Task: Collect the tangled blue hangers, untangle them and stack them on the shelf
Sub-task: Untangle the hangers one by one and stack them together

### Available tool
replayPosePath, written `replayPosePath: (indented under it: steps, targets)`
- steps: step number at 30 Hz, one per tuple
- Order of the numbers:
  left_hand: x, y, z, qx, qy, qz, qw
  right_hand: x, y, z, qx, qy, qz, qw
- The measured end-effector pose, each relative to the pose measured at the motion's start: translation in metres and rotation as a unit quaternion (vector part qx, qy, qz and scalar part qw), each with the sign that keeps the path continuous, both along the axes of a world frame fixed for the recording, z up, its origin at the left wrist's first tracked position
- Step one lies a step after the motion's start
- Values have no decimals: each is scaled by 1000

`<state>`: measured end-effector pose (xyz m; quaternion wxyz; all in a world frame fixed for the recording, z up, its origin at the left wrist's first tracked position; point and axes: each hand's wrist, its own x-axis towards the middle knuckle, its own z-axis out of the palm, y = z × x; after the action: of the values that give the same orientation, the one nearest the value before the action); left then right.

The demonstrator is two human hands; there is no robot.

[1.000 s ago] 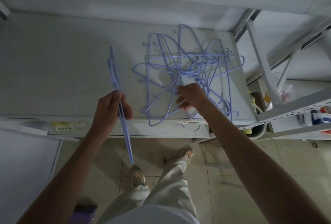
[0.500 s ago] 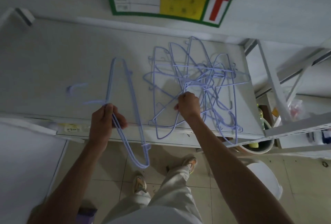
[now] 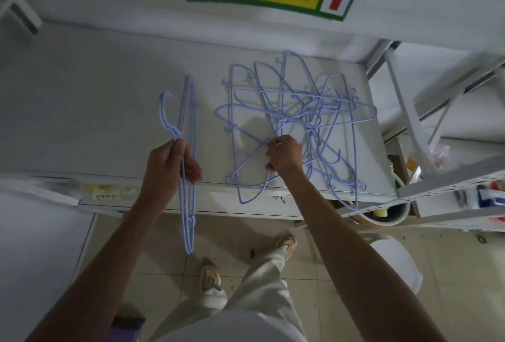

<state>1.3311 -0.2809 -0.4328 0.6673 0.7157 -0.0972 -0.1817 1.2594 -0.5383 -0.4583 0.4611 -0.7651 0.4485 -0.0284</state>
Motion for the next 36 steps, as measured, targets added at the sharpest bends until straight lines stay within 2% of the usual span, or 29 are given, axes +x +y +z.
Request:
replayPosePath:
  steps: [2, 3, 5, 7, 9, 11, 13, 14, 18, 24, 27, 30, 34, 36]
  targets:
    - [0, -1, -1, 3, -8, -3, 1000, -9, 1, 12, -45, 19, 9, 999]
    - [0, -1, -2, 5, -10, -3, 1000, -16, -1, 18, -115, 28, 22, 993]
    - [0, -3, -2, 10, -11, -4, 1000, -31, -11, 28, -288, 17, 36, 957]
    - [-1, -5, -2, 11, -7, -5, 1000, -41, -32, 38, -386, -9, 34, 922]
    - [-2, -8, -3, 11, -8, -9, 1000, -41, -59, 40, -390, 34, 50, 919]
    - [-3, -13, -3, 14, -9, -12, 1000, -41, -81, 35, -344, 143, 90, 923]
    - [-5, -18, -4, 13, -6, -17, 1000, -42, -91, 27, -317, 226, 138, 911]
    - [-6, -21, -4, 11, -5, -22, 1000, -44, -94, 23, -321, 235, 160, 903]
    - [-7, -26, -6, 13, -9, -29, 999, -50, -104, 12, -374, 195, 187, 887]
    - [-8, -31, -6, 22, -7, -30, 999, -56, -111, 28, -416, 82, 93, 901]
    - [-9, -33, -4, 30, -12, -29, 999, -55, -109, 46, -444, 41, 57, 893]
    - [-6, -26, 1, 23, -16, 3, 1000, -61, -95, 57, -472, 8, 91, 877]
    - [10, 2, 12, -13, 3, 42, 999, -78, -80, 63, -499, 44, 164, 850]
    - [16, 18, 15, -11, 2, 39, 999, -83, -74, 67, -532, 44, 185, 825]
